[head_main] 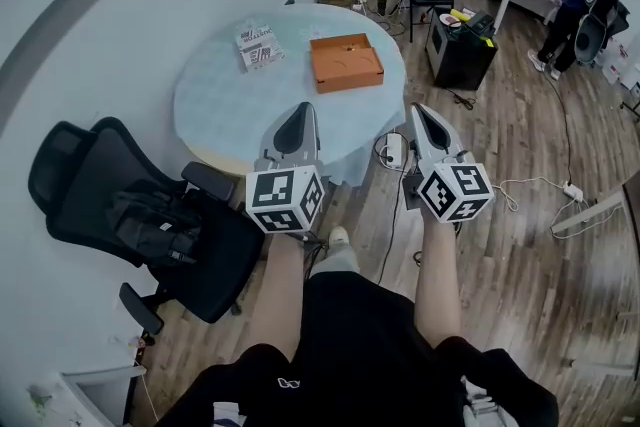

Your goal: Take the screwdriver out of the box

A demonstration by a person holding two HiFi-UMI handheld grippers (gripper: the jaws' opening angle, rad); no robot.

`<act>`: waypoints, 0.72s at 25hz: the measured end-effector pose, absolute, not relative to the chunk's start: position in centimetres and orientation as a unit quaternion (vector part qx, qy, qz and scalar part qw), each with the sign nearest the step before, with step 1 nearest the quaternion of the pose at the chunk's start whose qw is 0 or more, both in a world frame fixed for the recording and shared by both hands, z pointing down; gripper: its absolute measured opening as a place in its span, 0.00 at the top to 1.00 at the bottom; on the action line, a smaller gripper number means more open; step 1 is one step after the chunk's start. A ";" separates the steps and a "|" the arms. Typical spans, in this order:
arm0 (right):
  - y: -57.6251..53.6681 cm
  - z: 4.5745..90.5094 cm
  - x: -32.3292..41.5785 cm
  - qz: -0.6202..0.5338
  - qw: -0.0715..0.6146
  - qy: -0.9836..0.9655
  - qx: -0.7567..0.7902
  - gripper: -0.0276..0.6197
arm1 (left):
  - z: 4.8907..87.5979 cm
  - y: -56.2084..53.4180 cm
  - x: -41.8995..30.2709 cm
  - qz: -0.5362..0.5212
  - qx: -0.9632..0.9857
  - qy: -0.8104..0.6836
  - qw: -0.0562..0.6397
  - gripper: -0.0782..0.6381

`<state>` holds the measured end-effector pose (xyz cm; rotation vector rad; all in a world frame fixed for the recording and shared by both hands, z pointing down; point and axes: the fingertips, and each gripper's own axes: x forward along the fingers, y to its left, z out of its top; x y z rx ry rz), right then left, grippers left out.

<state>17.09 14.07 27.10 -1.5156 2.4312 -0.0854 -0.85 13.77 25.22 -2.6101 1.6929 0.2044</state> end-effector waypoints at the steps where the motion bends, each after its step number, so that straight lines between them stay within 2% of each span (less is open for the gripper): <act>1: 13.4 27.4 17.0 -0.031 0.135 0.841 -0.523 0.94 | 25.6 13.1 -1.0 0.065 -0.836 0.546 0.010 0.89; 10: 2.2 30.8 18.6 -0.038 0.104 0.836 -0.538 0.94 | 29.3 1.3 -0.2 0.099 -0.842 0.529 -0.030 0.89; 18: -11.5 32.7 20.4 -0.072 0.095 0.828 -0.548 0.94 | 32.7 -13.2 2.9 0.058 -0.855 0.511 -0.070 0.89</act>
